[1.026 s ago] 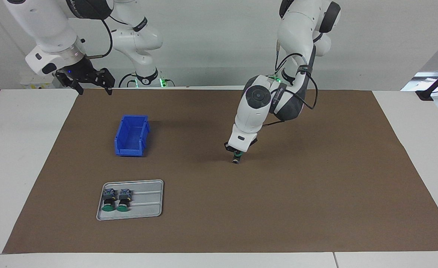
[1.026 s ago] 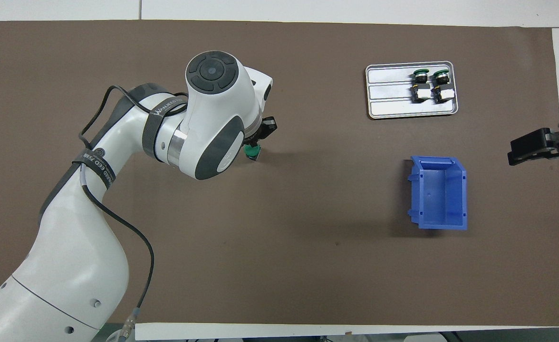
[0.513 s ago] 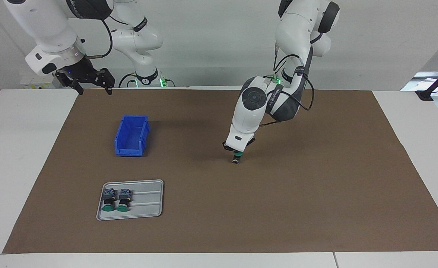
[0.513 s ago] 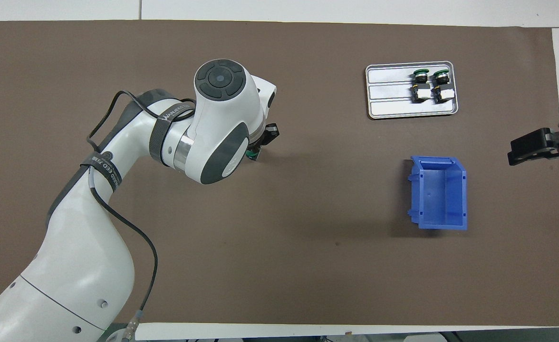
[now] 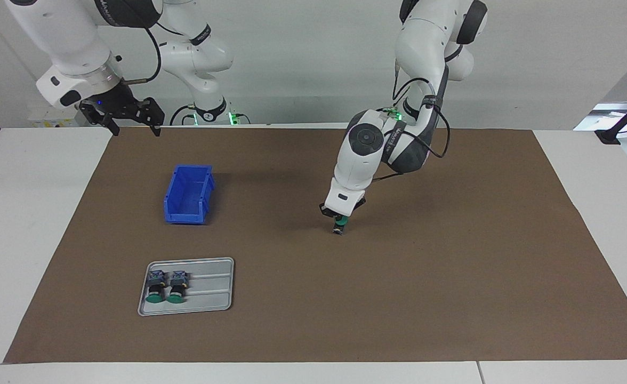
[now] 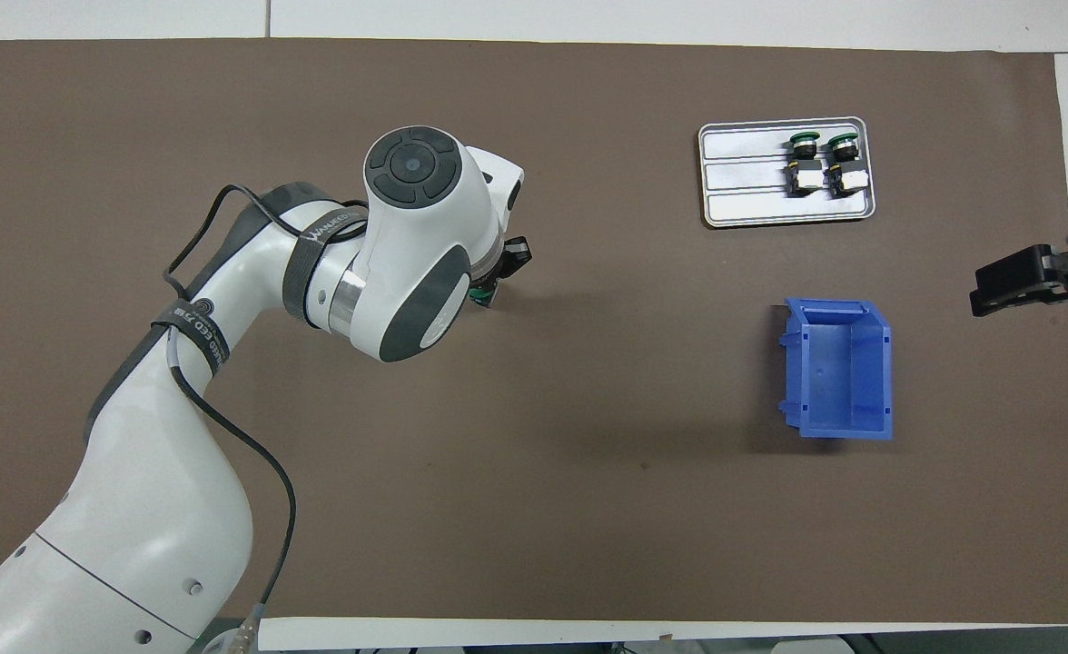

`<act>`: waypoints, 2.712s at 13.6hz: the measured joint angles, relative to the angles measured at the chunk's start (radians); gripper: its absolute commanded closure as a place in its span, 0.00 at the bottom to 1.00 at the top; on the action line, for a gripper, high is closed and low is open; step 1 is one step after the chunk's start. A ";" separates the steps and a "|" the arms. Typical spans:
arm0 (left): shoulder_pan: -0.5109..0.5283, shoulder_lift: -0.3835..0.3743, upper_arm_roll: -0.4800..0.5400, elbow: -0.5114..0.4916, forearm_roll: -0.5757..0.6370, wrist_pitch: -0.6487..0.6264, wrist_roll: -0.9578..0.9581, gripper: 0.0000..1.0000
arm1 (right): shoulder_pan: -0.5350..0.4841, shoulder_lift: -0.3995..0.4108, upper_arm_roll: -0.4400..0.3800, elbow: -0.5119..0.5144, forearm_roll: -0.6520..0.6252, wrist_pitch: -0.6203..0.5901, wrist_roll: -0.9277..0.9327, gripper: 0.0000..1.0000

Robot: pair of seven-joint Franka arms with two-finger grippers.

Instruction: Place and press button with both arms

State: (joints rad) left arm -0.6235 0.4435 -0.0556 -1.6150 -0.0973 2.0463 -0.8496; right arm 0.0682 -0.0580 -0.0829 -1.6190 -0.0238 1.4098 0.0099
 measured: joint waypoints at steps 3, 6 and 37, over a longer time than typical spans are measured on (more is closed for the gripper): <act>0.002 -0.008 0.002 0.011 -0.001 0.000 -0.004 0.40 | 0.000 0.000 0.000 0.000 0.000 0.000 0.000 0.01; 0.015 -0.046 0.011 0.031 -0.001 -0.027 -0.005 0.16 | 0.000 0.000 0.000 0.000 0.000 0.000 0.000 0.01; 0.583 -0.428 0.044 0.088 0.124 -0.631 0.771 0.00 | 0.325 0.343 0.081 0.307 0.072 0.145 0.507 0.01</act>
State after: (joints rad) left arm -0.0408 0.0151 -0.0115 -1.5273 0.0266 1.4156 -0.0785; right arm 0.3928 0.2854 -0.0015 -1.3115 0.0478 1.5550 0.5167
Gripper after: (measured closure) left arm 0.000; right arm 0.009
